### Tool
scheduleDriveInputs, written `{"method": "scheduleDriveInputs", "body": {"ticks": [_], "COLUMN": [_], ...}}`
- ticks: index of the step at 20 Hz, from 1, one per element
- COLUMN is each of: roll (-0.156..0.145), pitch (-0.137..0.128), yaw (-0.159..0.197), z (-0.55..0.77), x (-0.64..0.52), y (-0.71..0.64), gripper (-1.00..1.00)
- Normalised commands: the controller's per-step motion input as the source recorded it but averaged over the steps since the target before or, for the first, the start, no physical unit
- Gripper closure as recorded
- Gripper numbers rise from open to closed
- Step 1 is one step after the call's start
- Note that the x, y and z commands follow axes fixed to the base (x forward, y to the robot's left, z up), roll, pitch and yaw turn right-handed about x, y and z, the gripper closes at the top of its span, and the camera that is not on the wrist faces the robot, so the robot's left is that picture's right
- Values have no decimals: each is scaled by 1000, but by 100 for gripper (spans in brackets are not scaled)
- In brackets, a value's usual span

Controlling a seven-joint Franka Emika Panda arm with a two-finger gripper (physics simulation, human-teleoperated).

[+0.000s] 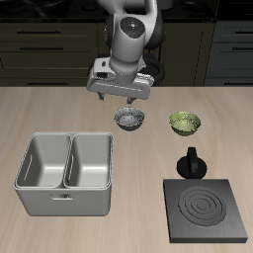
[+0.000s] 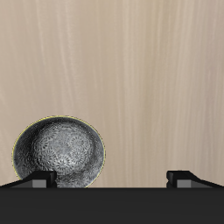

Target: Place the black bowl on the flat stove and turn on the flat stove

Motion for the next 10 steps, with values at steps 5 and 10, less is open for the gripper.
{"method": "scheduleDriveInputs", "body": {"ticks": [5,10], "roll": [3,-3], "pitch": [25,21], "yaw": [-10,10], "z": [-225,-244], "x": [13,7], "y": [-5,-35], "gripper": [-100,-100]}}
